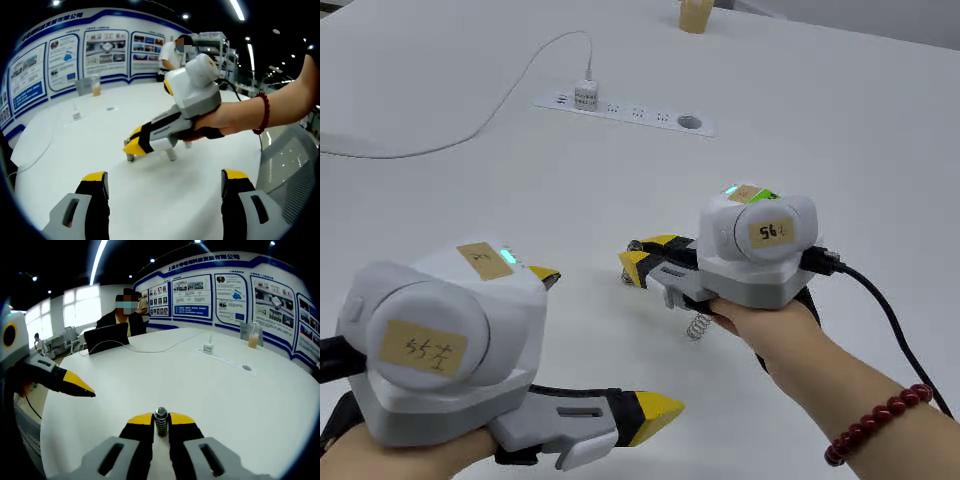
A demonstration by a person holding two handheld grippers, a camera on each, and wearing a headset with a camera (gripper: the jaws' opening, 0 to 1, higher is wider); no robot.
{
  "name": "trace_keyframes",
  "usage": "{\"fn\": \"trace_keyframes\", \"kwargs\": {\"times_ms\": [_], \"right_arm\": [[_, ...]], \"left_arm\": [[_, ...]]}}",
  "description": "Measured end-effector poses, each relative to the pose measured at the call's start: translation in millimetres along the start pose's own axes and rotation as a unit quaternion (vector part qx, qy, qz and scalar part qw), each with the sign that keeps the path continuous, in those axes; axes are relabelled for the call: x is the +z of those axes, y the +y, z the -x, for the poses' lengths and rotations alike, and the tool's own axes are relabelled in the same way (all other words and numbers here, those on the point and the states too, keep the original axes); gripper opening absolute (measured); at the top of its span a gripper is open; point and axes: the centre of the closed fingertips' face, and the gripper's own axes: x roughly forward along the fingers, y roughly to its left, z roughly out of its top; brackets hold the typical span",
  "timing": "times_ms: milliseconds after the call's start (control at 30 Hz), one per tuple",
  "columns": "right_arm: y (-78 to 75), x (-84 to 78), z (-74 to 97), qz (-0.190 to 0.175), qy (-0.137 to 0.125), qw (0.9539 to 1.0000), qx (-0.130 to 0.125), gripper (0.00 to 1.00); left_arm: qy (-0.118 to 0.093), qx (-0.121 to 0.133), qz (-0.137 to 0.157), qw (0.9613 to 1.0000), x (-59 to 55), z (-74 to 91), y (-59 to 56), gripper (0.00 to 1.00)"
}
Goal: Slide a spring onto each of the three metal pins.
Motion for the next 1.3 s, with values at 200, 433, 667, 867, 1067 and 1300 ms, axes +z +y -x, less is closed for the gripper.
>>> {"fn": "trace_keyframes", "kwargs": {"times_ms": [200,433,667,867,1067,1300], "right_arm": [[-0.9,-2.5,-1.7,-0.005,0.005,1.0,-0.002,0.12],[0.3,-5.8,-2.2,-0.007,0.013,0.9999,-0.006,0.14],[-0.2,5.4,5.4,-0.023,0.0,0.9997,-0.005,0.21],[-1.9,12.3,14.7,-0.028,-0.001,0.9996,-0.009,0.29],[-5.2,19.1,26.0,-0.031,-0.007,0.9993,-0.017,0.33],[-11.0,23.9,43.0,-0.033,-0.011,0.9991,-0.025,0.38]], "left_arm": [[0.001,0.0,0.001,1.0,-0.8,0.3,0.1,0.94],[0.001,-0.001,-0.001,1.0,-0.7,0.0,-1.0,0.94],[-0.001,0.001,-0.003,1.0,0.6,0.1,-0.7,0.94],[0.0,0.002,-0.014,0.9999,1.0,-0.7,-1.9,0.93],[-0.004,0.007,-0.018,0.9998,3.2,-0.7,-0.6,0.92],[-0.012,0.006,-0.015,0.9998,8.9,-1.9,-1.5,0.89]]}}
